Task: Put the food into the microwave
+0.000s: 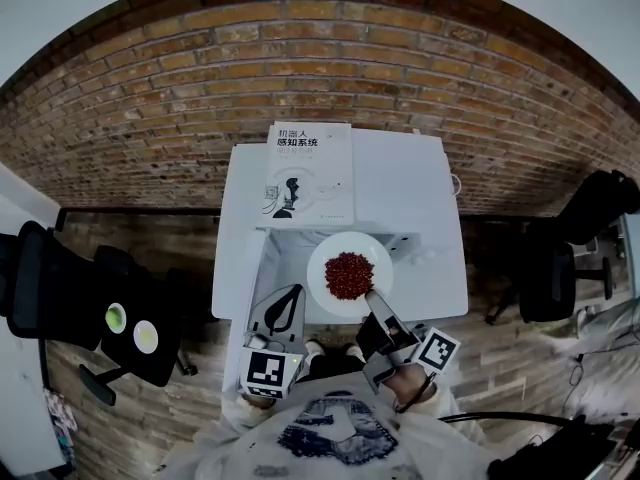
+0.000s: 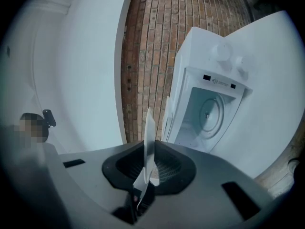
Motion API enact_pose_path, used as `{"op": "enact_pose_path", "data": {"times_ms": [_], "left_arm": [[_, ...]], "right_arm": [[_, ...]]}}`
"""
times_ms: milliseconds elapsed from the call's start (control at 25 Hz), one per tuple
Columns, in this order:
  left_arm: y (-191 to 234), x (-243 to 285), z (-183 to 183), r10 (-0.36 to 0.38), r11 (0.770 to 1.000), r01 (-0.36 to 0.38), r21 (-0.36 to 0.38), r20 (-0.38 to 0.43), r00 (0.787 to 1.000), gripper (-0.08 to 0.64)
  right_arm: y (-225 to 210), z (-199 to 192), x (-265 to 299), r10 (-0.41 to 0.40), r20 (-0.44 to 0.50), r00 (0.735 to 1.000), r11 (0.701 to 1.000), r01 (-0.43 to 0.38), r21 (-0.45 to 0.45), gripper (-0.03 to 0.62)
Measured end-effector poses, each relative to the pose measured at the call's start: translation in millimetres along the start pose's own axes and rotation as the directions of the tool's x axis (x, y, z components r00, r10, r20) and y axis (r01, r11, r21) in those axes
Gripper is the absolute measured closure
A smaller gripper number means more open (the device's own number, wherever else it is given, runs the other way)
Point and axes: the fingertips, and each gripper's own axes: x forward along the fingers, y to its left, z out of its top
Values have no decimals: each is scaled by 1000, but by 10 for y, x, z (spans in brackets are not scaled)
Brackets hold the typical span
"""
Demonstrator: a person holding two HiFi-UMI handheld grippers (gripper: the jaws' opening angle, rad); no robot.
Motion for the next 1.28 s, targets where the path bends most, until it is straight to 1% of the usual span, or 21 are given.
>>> {"op": "enact_pose_path", "data": {"times_ms": [200,520,600,720,880,1120,1280], "left_arm": [[-71,107,15,-6,1000,6,18,-18,1000,554],[-217,242,56,46,998,-45,37,-42,998,554],[-277,288,61,58,998,-56,33,-47,997,554],[-377,347,89,72,997,-71,24,-46,996,554],[-498,418,118,89,996,-88,33,-38,995,554],[-608,424,117,99,994,-97,52,-41,994,554],[-615,409,95,84,995,-82,61,-46,995,554]], "right_arm": [[-6,114,-6,10,-1,1000,1000,-10,20,538],[-38,388,-29,35,-44,998,999,-33,38,538],[-37,463,-70,40,-51,998,998,-37,44,538],[-18,559,-150,47,-65,997,998,-44,47,540],[-6,668,-233,57,-81,995,997,-53,53,539],[-26,708,-333,60,-93,994,996,-54,65,540],[-51,670,-357,53,-77,996,996,-48,70,540]]}}
